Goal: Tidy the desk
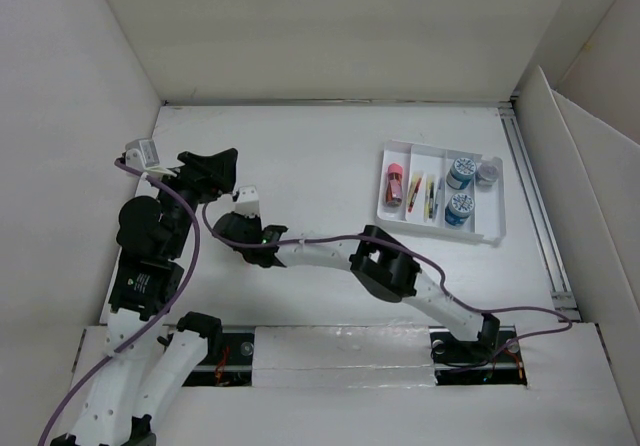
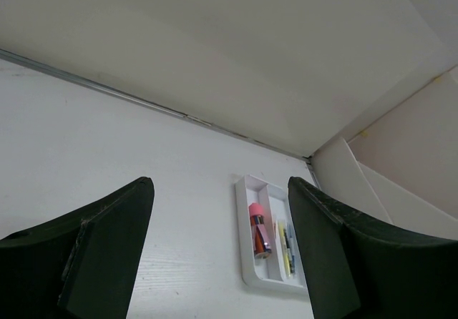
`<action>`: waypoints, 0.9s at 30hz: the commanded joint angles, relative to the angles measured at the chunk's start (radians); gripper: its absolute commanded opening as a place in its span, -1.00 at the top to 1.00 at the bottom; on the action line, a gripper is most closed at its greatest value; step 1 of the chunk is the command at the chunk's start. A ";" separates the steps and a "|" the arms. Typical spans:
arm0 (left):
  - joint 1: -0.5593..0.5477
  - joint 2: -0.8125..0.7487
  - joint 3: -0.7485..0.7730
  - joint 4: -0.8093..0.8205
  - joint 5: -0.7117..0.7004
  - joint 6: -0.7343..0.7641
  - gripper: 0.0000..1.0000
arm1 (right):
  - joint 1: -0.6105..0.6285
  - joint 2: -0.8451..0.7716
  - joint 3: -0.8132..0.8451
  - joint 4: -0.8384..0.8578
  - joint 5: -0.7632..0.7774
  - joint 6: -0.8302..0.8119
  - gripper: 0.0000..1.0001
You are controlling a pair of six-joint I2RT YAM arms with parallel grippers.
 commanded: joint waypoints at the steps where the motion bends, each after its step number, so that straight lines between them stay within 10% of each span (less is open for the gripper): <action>1: -0.002 0.001 -0.005 0.047 0.019 0.014 -0.42 | -0.001 -0.031 -0.080 -0.044 0.091 -0.008 0.74; 12: -0.002 0.041 -0.007 0.056 0.074 0.014 -0.42 | -0.136 -0.537 -0.774 0.292 -0.077 0.180 1.00; 20: -0.002 0.073 -0.007 0.058 0.114 0.014 -0.43 | -0.557 -1.013 -1.146 0.456 -0.279 0.243 1.00; 27: -0.002 0.090 -0.004 0.058 0.137 0.016 -0.43 | -0.955 -1.081 -1.276 0.482 -0.518 0.311 1.00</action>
